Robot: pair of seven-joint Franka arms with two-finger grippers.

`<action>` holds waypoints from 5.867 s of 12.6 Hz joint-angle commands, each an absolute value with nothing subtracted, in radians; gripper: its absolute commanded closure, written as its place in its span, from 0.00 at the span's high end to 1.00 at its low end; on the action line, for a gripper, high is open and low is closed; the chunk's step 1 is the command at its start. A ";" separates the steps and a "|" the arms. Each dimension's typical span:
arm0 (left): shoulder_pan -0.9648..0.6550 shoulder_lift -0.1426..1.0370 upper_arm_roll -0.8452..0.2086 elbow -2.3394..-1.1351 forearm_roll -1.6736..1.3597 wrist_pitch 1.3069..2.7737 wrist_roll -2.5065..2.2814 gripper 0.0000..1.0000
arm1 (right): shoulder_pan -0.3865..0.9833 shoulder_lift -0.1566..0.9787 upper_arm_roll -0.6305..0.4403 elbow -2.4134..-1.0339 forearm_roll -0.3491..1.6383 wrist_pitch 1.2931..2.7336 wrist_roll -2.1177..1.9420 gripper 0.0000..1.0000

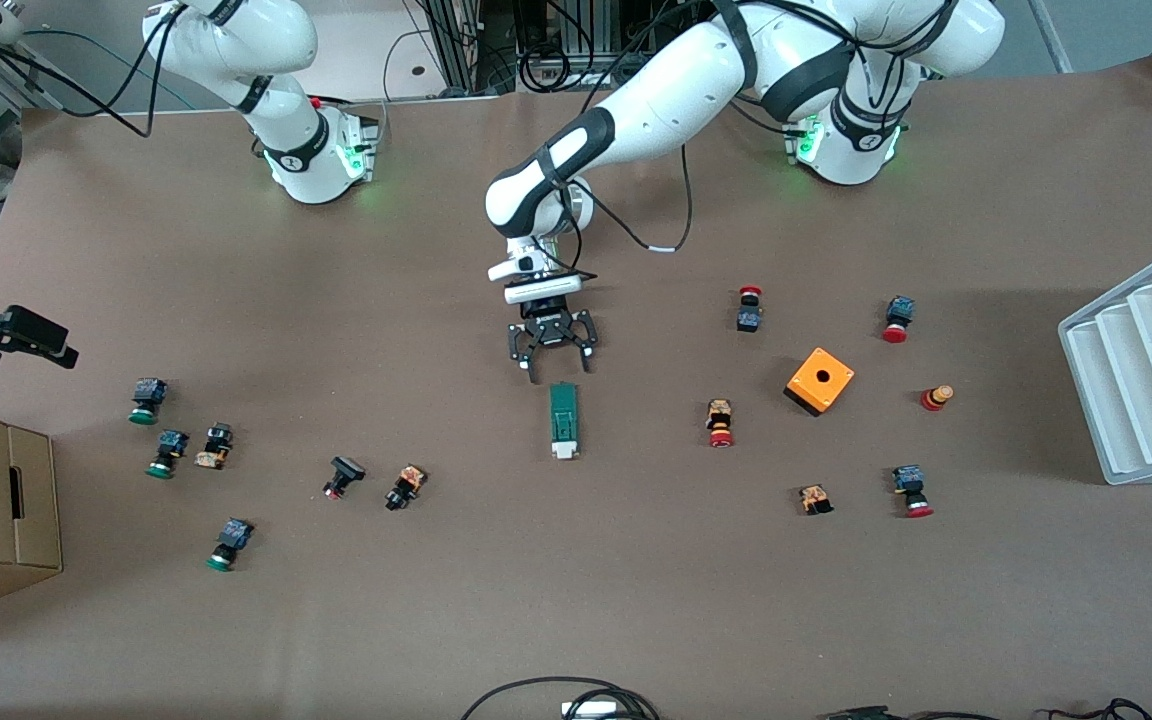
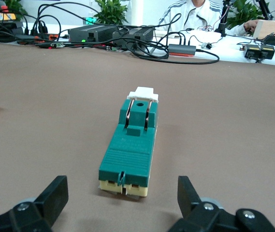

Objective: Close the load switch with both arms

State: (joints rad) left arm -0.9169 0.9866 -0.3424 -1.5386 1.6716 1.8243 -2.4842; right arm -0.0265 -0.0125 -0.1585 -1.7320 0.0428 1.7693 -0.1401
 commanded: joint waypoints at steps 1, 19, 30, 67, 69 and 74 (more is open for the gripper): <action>-0.911 0.924 -0.342 -1.545 1.597 1.868 -2.433 1.00 | -0.029 -0.029 -0.160 -1.733 0.017 1.781 -0.150 1.00; -0.697 0.575 -0.354 -1.545 0.930 1.988 -1.513 1.00 | -0.018 -0.014 -0.150 -1.689 -0.009 1.787 -0.209 1.00; -0.466 0.345 -0.351 -1.545 0.483 1.971 -0.851 1.00 | -0.018 -0.015 -0.150 -1.690 -0.009 1.782 -0.207 1.00; -0.087 -0.052 0.009 -1.744 0.023 1.712 0.235 1.00 | -0.011 -0.018 -0.135 -1.689 -0.008 1.784 -0.209 1.00; -0.086 -0.031 0.008 -1.715 0.021 1.680 0.238 1.00 | -0.011 -0.018 -0.135 -1.689 -0.008 1.784 -0.207 1.00; -0.089 -0.029 0.002 -1.707 0.018 1.675 0.227 1.00 | -0.011 -0.018 -0.135 -1.689 -0.008 1.782 -0.209 1.00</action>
